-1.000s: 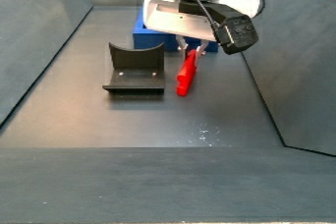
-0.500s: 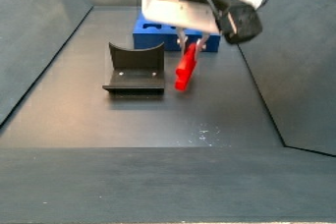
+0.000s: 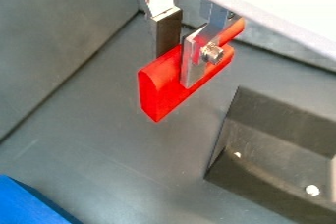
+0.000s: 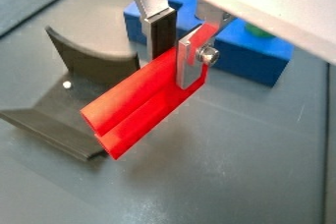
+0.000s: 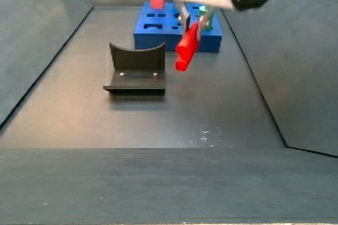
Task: Pick up the square-circle object. Move up. Place the square-circle object on the fixture. Regrasp the square-circle object. Move to above the board. Insert the square-circle object.
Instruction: Place the square-circle object on the fixture.
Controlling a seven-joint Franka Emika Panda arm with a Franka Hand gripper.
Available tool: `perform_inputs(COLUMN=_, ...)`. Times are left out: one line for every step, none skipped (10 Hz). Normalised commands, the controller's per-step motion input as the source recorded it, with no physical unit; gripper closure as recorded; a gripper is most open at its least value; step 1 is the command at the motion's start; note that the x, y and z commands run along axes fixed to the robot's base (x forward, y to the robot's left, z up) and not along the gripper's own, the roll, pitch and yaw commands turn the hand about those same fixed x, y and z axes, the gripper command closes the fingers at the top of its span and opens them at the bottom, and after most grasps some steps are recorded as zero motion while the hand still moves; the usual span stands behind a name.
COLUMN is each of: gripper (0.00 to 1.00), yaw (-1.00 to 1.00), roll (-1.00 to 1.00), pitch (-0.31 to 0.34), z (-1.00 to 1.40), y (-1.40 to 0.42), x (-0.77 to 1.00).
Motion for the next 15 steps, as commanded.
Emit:
perform_inputs(gripper=1.00, yaw=0.00, roll=0.01, pitch=0.026, z=1.00, y=0.01, x=-0.03)
perform_inputs(gripper=1.00, yaw=-0.01, roll=0.01, pitch=0.028, z=0.97, y=0.01, x=-0.03)
perform_inputs(gripper=1.00, yaw=-0.01, roll=0.01, pitch=0.034, z=0.74, y=0.01, x=-0.02)
perform_inputs(gripper=1.00, yaw=-0.01, roll=0.02, pitch=0.048, z=0.51, y=0.01, x=-0.01)
perform_inputs(gripper=1.00, yaw=-0.01, roll=0.02, pitch=0.059, z=0.34, y=0.01, x=0.00)
perform_inputs(gripper=1.00, yaw=-0.01, roll=0.02, pitch=0.069, z=0.22, y=0.01, x=0.00)
perform_inputs(gripper=1.00, yaw=1.00, roll=-0.17, pitch=-0.056, z=-0.03, y=0.07, x=1.00)
perform_inputs(gripper=1.00, yaw=1.00, roll=-0.18, pitch=-0.049, z=-0.04, y=0.07, x=1.00)
perform_inputs(gripper=1.00, yaw=0.85, roll=-0.21, pitch=-0.040, z=-0.04, y=0.06, x=1.00)
perform_inputs(gripper=1.00, yaw=0.52, roll=-0.20, pitch=-0.017, z=-0.04, y=0.06, x=1.00)
perform_inputs(gripper=1.00, yaw=0.34, roll=-0.19, pitch=0.001, z=-0.04, y=0.05, x=1.00)
perform_inputs(gripper=1.00, yaw=0.21, roll=-0.16, pitch=0.021, z=-0.04, y=0.05, x=1.00)
perform_inputs(gripper=1.00, yaw=0.14, roll=-0.13, pitch=0.038, z=-0.04, y=0.05, x=1.00)
perform_inputs(gripper=1.00, yaw=0.09, roll=-0.12, pitch=0.056, z=-0.03, y=0.04, x=1.00)
perform_inputs(gripper=1.00, yaw=0.06, roll=-0.10, pitch=0.074, z=-0.03, y=0.04, x=1.00)
